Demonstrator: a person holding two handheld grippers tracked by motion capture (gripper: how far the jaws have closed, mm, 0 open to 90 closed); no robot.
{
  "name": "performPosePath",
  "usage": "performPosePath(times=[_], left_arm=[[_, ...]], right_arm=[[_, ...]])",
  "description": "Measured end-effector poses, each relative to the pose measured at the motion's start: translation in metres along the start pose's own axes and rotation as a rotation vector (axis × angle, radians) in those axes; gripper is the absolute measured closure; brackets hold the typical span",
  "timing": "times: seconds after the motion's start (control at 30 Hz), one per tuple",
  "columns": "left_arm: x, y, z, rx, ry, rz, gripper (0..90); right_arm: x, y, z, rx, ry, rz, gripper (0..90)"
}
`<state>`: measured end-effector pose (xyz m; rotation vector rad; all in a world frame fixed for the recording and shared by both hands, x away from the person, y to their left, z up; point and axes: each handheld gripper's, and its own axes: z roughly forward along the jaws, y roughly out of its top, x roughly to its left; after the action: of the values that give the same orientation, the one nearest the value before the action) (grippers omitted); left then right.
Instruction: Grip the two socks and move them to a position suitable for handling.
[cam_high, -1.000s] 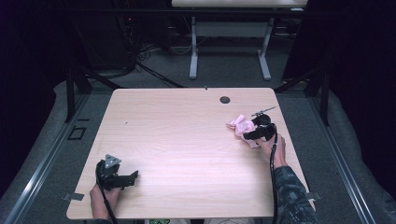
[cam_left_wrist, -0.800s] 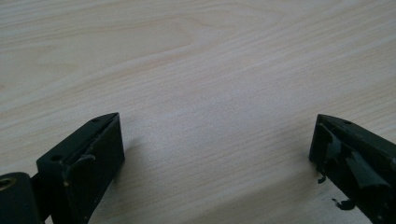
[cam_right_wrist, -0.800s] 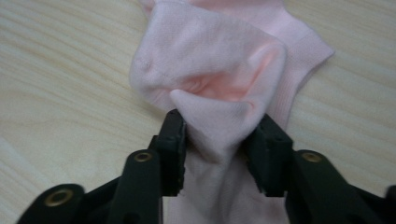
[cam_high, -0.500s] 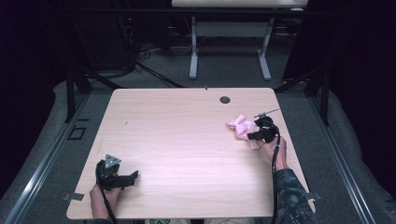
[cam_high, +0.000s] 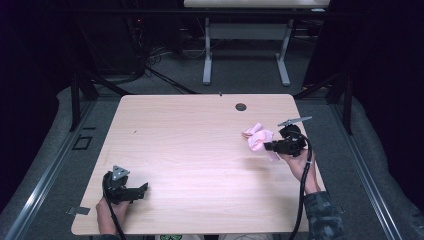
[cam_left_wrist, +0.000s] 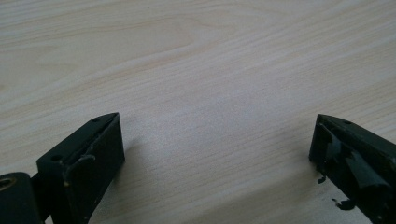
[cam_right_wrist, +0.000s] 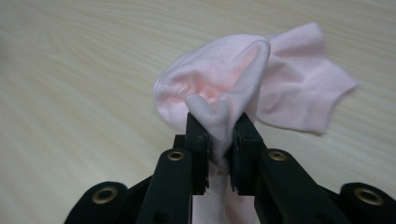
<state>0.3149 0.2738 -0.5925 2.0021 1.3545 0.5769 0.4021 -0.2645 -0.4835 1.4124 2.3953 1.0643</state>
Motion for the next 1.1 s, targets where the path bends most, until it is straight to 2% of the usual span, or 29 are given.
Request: performPosePath(times=[0.17,0.3,0.53,0.57,0.6,0.67,0.73,0.83,0.87,0.97,1.0,1.1], left_arm=[[0.0,0.0,0.0,-0.001,0.0,0.0,3.5],[0.0,0.0,0.0,-0.001,0.0,0.0,3.5],[0.0,0.0,0.0,-0.002,-0.001,0.0,3.5],[0.0,0.0,0.0,-0.002,-0.001,0.0,3.5],[0.0,0.0,0.0,-0.001,-0.001,0.0,3.5],[0.0,0.0,0.0,-0.002,0.0,0.0,3.5],[0.0,0.0,0.0,-0.001,0.0,0.0,3.5],[0.0,0.0,0.0,-0.002,-0.001,0.0,3.5],[0.0,0.0,0.0,-0.001,0.0,0.0,3.5],[0.0,0.0,0.0,-0.002,-0.001,0.0,3.5],[0.0,0.0,0.0,-0.001,-0.001,0.0,3.5],[0.0,0.0,0.0,-0.002,-0.001,0.0,3.6]], right_arm=[[0.03,-0.012,-0.012,0.017,0.065,-0.061,79.8],[0.056,-0.024,-0.012,0.033,0.109,-0.103,79.8],[0.109,-0.05,0.009,0.111,0.211,-0.196,79.5],[0.109,-0.05,0.009,0.111,0.211,-0.196,79.5],[0.125,-0.058,0.019,0.142,0.244,-0.225,79.5],[0.135,-0.063,0.026,0.162,0.255,-0.245,79.4],[0.15,-0.069,0.035,0.18,0.294,-0.265,79.3],[0.164,-0.076,0.045,0.204,0.304,-0.286,79.2],[0.168,-0.079,0.05,0.227,0.304,-0.308,79.0],[0.175,-0.087,0.062,0.267,0.279,-0.329,76.7],[0.175,-0.088,0.064,0.269,0.273,-0.333,73.7],[0.175,-0.089,0.063,0.267,0.255,-0.34,54.8]])
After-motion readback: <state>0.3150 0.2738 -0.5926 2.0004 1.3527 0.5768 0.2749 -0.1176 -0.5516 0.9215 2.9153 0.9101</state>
